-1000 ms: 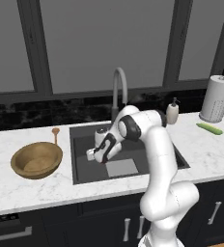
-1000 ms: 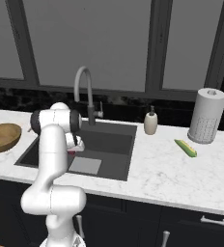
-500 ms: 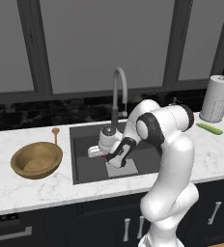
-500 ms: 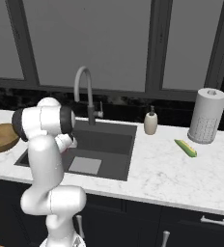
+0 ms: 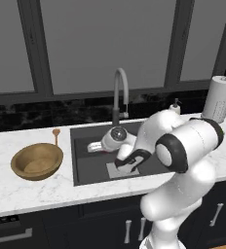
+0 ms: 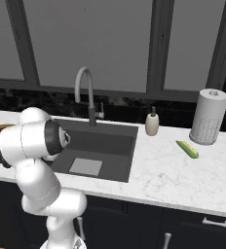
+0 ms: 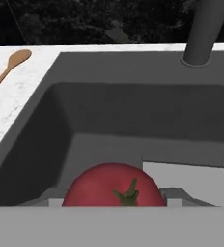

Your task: Pick the tomato from the sink and place it in the bowl. Then pick the bowl and place it in the microwave. Then close the microwave door and press the start button.

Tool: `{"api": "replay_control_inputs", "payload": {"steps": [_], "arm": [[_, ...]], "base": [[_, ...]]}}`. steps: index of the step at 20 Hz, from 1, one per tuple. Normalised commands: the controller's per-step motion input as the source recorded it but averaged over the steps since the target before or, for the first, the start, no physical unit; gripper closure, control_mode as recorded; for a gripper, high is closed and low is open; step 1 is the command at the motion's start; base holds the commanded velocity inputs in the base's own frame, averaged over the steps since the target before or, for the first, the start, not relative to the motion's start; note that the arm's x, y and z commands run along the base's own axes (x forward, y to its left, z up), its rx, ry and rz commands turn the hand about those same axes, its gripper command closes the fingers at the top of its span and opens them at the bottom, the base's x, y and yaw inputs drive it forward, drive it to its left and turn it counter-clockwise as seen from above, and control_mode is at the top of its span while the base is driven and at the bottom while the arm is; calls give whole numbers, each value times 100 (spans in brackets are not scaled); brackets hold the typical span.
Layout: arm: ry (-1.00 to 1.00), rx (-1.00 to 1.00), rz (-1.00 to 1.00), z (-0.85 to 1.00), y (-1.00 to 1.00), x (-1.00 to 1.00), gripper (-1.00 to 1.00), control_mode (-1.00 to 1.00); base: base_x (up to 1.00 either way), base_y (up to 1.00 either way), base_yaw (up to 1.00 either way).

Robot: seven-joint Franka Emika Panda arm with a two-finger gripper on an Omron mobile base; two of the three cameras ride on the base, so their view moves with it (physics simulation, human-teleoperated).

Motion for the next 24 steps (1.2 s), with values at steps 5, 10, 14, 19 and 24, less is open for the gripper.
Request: {"api": "replay_control_inputs", "payload": {"steps": [5,10,14,19,24], "arm": [[-18,6,8,100,7,-39,100,-100],[-2,9,8,100,24,-63,100,-100],[-7,9,10,100,10,-39,100,-100],[-16,5,9,100,0,-36,100,-100],[-3,1,7,100,6,-48,100,-100]], "base": [[0,0,0],[0,0,0],[0,0,0],[0,0,0],[0,0,0]]}}
